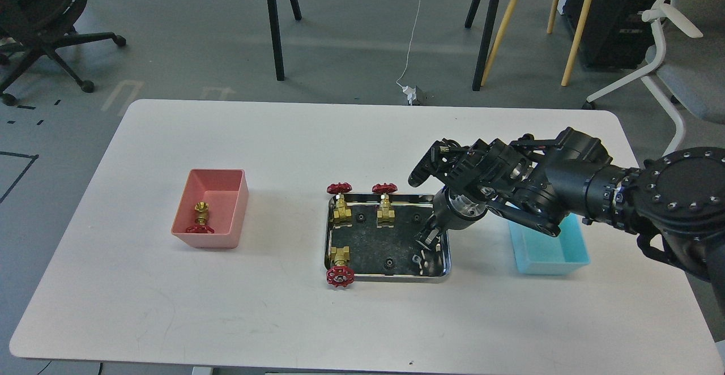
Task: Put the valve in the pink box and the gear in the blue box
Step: 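Close the right gripper on the small black gear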
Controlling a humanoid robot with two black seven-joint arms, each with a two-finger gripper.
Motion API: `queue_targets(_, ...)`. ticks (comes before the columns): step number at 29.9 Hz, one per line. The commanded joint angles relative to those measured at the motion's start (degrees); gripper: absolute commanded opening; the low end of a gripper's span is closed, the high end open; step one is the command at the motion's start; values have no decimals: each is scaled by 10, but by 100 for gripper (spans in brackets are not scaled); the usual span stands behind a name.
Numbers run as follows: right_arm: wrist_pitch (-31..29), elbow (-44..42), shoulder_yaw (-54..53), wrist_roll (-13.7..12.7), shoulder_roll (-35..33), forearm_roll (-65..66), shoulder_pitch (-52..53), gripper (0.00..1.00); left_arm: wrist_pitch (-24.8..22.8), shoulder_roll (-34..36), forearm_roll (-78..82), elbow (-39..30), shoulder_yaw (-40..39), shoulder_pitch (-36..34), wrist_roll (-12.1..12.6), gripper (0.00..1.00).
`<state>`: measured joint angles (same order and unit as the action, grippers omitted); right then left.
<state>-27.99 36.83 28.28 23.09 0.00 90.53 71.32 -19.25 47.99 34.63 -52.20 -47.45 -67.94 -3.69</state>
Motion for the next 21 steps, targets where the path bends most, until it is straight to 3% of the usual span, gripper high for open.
queue_targets(1,0,-4,-1,-1,0,1,-3,31,0,0,0,0,0,0,0,96)
queue_targets(10,0,-11,-1,-1,0,1,-7,27,0,0,0,0,0,0,0,96)
queue_targets(21,0,-11,-2,-2,0,1,-11,7,0,5,-1,0,0,0,0,96)
